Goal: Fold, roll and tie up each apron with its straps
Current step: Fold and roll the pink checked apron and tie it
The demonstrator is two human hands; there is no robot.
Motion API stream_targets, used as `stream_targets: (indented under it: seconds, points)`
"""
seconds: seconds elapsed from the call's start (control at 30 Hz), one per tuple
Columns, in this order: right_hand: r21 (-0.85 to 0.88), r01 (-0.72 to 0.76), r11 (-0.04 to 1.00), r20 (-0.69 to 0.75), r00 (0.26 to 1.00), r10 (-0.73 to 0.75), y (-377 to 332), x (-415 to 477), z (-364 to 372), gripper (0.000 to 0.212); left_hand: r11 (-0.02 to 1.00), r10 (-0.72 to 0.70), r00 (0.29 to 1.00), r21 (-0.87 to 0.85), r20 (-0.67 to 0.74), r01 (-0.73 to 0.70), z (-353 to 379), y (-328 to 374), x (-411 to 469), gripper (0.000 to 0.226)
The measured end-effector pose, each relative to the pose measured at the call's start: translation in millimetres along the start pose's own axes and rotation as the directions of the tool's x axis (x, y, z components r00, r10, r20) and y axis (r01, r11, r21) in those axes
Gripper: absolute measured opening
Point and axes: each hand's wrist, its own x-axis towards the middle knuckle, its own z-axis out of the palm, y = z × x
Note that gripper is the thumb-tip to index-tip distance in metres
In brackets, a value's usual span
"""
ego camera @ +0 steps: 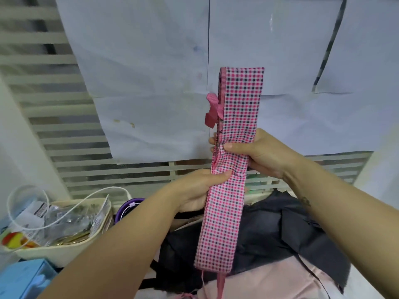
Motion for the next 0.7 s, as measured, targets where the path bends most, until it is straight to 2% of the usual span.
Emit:
stream_targets:
  seconds: [0.07, 0.13, 0.2, 0.27, 0.3, 0.37, 0.4, 0.47, 0.53, 0.6, 0.7]
  points:
    - [-0.12, 0.058, 0.991, 0.013, 0.998, -0.057, -4.4, 0.3, -1.2, 0.027, 1.0, -0.006, 0.999, -0.025, -0.033, 0.005, 0.2, 5.0, 3.1, 0.024]
    - [-0.334, 0.125, 0.934, 0.042, 0.992, -0.117, -5.7, -2.1, -0.6, 0.024, 0.998, 0.012, 0.995, -0.066, -0.1, -0.018, 6.5, 12.2, 2.4, 0.021]
    - [-0.544, 0.206, 0.813, 0.093, 0.978, -0.186, -2.0, -3.7, -0.6, 0.027, 0.989, 0.027, 0.97, -0.133, -0.24, -0.06, -1.1, 18.5, 9.8, 0.024]
    - [-0.664, 0.321, 0.675, 0.159, 0.943, -0.292, 8.9, -2.5, -1.4, 0.042, 0.967, -0.026, 0.952, -0.249, -0.306, -0.053, -5.7, 25.3, 13.6, 0.044]
    - [-0.695, 0.382, 0.609, 0.19, 0.915, -0.357, 14.6, -1.4, -2.0, 0.045, 0.953, -0.044, 0.953, -0.298, -0.3, -0.05, -7.3, 27.9, 15.0, 0.048]
    - [-0.737, 0.474, 0.481, 0.242, 0.85, -0.468, 21.6, 1.3, -2.9, 0.041, 0.946, -0.036, 0.943, -0.317, -0.332, -0.076, -2.7, 32.4, 12.9, 0.036]
    - [-0.756, 0.499, 0.423, 0.267, 0.825, -0.498, 23.5, 2.3, -3.9, 0.04, 0.943, -0.011, 0.955, -0.319, -0.297, -0.089, -3.6, 30.9, 11.9, 0.033]
    - [-0.792, 0.53, 0.303, 0.323, 0.785, -0.528, 26.4, 4.0, -6.6, 0.04, 0.928, -0.052, 0.977, -0.371, -0.206, -0.029, 3.1, 31.8, 12.2, 0.035]
    - [-0.804, 0.568, 0.175, 0.4, 0.735, -0.547, 29.3, 6.4, -9.0, 0.04, 0.932, -0.036, 0.983, -0.362, -0.182, -0.033, -0.7, 27.2, 12.0, 0.042]
    - [-0.799, 0.594, 0.095, 0.452, 0.698, -0.556, 32.6, 8.4, -11.3, 0.038, 0.926, -0.034, 0.983, -0.376, -0.182, -0.037, -3.2, 25.3, 9.4, 0.043]
    - [-0.81, 0.585, 0.033, 0.479, 0.694, -0.537, 35.8, 11.2, -16.5, 0.039, 0.897, -0.015, 0.993, -0.441, -0.121, -0.04, -3.8, 22.2, 5.0, 0.058]
